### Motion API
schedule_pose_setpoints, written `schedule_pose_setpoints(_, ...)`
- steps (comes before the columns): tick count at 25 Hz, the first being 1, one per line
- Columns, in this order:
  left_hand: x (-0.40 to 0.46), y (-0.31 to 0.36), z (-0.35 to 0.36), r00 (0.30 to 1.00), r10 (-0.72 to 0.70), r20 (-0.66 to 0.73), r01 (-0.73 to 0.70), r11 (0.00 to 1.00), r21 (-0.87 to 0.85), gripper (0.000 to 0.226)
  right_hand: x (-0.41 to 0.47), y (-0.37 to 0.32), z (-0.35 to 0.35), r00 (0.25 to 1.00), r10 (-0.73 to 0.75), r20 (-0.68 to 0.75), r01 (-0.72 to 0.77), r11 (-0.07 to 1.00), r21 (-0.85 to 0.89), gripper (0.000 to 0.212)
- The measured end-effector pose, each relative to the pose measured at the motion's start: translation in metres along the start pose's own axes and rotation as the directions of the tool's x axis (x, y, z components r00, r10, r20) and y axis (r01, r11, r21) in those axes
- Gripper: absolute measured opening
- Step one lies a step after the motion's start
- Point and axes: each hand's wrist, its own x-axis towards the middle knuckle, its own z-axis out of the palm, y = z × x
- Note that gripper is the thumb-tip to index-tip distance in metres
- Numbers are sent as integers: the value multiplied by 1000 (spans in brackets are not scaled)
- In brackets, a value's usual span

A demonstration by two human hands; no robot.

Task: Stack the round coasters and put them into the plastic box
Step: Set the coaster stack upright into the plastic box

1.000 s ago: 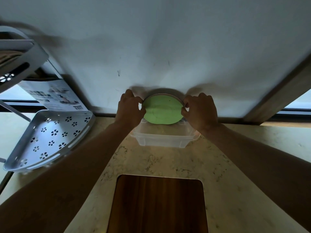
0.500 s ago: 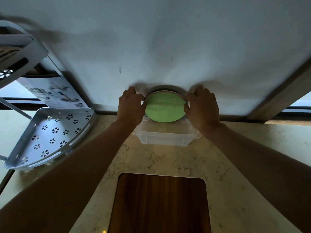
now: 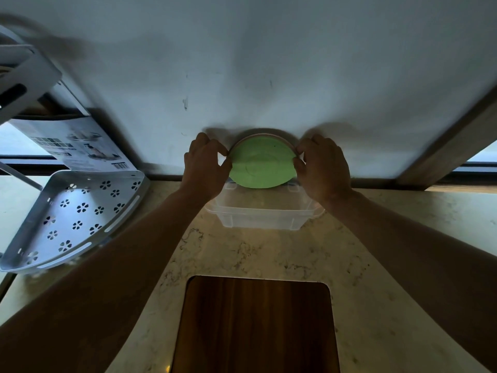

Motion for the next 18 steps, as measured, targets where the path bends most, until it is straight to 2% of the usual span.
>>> schedule_pose_setpoints(8,2,-3,3,1000,-12,23,12,1000,1,18,-1,-2,-1,999,23,23,-23,1000,17,21)
schedule_pose_setpoints(13,2,-1,3,999,-4,40,1,996,86,20,1,-3,-2,998,40,55,-40,999,-2,23)
schedule_pose_setpoints(18,1,4,0,1000,7,-7,-6,990,139,19,-1,-4,-2,999,43,16,-43,999,17,26)
